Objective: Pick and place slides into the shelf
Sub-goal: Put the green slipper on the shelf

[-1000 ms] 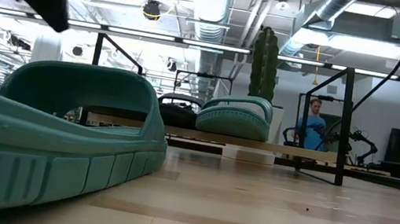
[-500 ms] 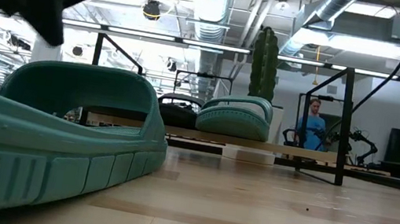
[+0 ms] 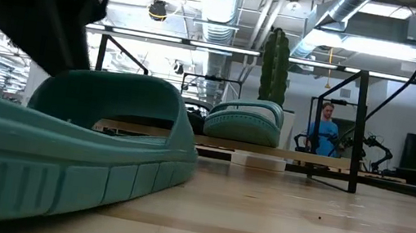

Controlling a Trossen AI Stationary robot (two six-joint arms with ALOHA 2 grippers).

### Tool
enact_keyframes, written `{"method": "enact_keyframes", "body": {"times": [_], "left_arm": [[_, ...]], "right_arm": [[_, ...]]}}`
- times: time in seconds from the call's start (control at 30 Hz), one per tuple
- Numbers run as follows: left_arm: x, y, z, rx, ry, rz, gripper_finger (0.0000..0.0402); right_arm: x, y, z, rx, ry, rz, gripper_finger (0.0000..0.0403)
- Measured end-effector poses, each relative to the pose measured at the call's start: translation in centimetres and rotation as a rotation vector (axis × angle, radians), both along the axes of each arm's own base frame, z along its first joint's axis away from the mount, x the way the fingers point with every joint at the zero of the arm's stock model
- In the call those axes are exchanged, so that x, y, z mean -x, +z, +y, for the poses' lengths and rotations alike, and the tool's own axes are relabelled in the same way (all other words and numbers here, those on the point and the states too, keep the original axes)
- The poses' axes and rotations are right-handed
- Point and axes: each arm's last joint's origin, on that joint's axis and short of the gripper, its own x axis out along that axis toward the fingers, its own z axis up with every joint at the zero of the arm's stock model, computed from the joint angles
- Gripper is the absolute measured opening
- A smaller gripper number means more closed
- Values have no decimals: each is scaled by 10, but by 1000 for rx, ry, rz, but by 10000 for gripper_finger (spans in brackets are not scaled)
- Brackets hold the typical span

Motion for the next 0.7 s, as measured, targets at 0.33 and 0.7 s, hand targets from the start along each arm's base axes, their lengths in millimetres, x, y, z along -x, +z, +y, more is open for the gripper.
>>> {"method": "enact_keyframes", "body": {"times": [0.33,0.7], "left_arm": [[-7,0,11,-8,55,-10,198],[-6,0,8,-51,-41,12,174]], "right_arm": [[0,0,0,-3,1,-3,253],[-1,0,1,-10,0,-9,253]]}}
